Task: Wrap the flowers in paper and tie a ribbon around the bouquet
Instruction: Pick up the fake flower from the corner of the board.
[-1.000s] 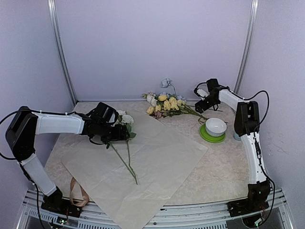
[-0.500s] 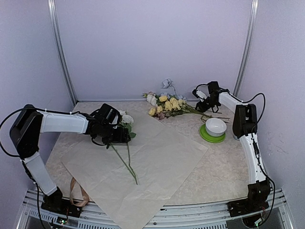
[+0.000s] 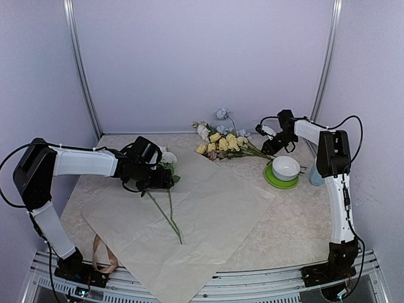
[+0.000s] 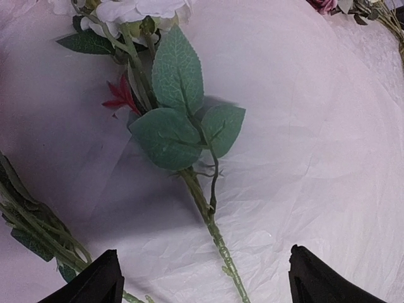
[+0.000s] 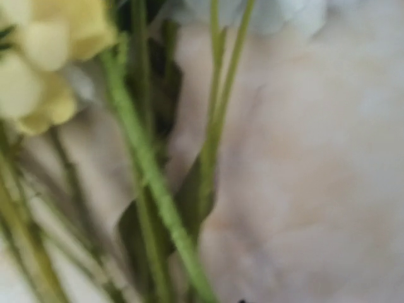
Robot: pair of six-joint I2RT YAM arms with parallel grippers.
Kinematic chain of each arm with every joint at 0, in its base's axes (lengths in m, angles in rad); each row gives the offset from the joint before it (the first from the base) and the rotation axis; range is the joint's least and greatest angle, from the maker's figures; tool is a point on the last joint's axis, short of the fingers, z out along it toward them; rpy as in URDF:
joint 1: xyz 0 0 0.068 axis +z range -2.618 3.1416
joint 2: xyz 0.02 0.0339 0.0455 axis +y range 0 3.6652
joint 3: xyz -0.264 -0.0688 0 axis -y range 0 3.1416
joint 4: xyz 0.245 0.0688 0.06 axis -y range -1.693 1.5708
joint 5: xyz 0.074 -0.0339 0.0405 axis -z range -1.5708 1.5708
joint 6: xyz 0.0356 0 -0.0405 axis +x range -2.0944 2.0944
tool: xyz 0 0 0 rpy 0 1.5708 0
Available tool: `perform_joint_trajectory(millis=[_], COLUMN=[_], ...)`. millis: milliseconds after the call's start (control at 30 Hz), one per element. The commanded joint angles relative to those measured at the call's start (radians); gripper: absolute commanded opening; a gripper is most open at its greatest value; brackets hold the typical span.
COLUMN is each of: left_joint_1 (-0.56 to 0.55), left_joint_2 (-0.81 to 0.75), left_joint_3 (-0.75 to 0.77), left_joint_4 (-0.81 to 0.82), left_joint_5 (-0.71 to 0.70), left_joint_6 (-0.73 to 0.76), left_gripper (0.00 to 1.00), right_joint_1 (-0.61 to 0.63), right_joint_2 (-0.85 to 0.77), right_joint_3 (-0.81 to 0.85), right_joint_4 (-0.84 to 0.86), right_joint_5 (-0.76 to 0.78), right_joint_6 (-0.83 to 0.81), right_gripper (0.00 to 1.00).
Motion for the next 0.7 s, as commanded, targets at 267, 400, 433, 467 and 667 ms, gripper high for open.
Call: perform_joint_trajectory(millis=[267, 400, 433, 467, 667], left_joint_1=[-0.012, -0.013, -0.012, -0.013, -0.011], left_joint_2=[-0.004, 0.004, 0.005, 0.008, 0.007], left_joint_3=[0.025, 0.024, 0.025, 0.026, 0.013], left_joint_4=[-0.010, -0.010, -0.010, -0.010, 0.002], left_joint_5=[-0.005, -0.005, -0.004, -0.004, 0.001], left_joint_6=[0.022, 0.024, 0.024, 0.024, 0.029], left_gripper=[0.89, 0.89, 0.89, 0.89, 0.89], right_joint_1=[0.036, 0.024, 0.018, 0.014, 0.010], right_joint_2=[-0.053, -0.037, -0.026, -0.015, 0.021], right_joint_3=[0.050, 0.054, 0.065, 0.076, 0.060], right_joint_4=[0.016, 0.044, 0.034, 0.016, -0.073], right_joint_5=[0.097, 0.102, 0.093, 0.078, 0.053], right_joint_6=[0.090, 0.117, 0.120, 0.115, 0.083], right_gripper=[0.34, 0.35, 0.35, 0.36, 0.56])
